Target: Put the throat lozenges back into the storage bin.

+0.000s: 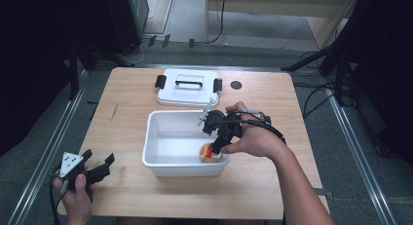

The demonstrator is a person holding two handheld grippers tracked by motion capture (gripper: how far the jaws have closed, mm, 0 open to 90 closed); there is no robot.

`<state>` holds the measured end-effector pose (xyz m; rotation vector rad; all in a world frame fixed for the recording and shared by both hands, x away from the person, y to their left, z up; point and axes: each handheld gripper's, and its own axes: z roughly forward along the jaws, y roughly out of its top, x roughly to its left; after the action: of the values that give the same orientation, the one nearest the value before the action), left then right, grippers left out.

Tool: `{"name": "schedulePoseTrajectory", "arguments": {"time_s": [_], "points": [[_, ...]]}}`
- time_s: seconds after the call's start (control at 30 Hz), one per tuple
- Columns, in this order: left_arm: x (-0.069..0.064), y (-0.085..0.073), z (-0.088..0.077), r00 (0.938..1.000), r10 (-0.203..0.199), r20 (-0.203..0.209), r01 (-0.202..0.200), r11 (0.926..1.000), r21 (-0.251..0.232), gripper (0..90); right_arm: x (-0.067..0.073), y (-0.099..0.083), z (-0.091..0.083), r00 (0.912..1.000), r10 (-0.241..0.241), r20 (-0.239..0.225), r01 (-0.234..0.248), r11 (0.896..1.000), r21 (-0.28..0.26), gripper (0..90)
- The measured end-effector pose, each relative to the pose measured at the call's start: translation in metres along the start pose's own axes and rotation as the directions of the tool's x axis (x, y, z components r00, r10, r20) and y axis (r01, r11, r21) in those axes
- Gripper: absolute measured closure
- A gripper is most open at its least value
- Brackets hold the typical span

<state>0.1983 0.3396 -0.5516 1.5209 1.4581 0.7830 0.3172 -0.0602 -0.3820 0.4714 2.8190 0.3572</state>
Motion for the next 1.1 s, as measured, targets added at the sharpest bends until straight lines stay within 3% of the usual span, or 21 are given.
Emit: {"name": "schedulePoseTrajectory", "arguments": {"time_s": [0.3,0.53,0.93,1.1], "points": [[0.000,0.000,0.000,1.0000,0.002,-0.001,-0.002,1.0000,0.000,15.0,-0.011,-0.025,-0.019,0.9976,0.058,0.036,-0.058,0.998,-0.001,24.2],[0.000,0.000,0.000,1.0000,0.002,-0.002,-0.002,1.0000,-0.001,14.9,-0.019,-0.046,-0.024,0.9932,0.099,0.061,-0.100,0.995,0.013,23.7],[0.000,0.000,0.000,1.0000,0.004,-0.002,-0.004,1.0000,0.003,14.9,-0.029,-0.081,-0.014,0.9828,0.176,0.057,-0.177,0.984,0.027,23.0],[0.000,0.000,0.000,1.0000,0.005,-0.002,-0.005,1.0000,0.002,14.9,-0.031,-0.100,-0.002,0.9695,0.239,0.057,-0.240,0.970,0.030,19.7]]}}
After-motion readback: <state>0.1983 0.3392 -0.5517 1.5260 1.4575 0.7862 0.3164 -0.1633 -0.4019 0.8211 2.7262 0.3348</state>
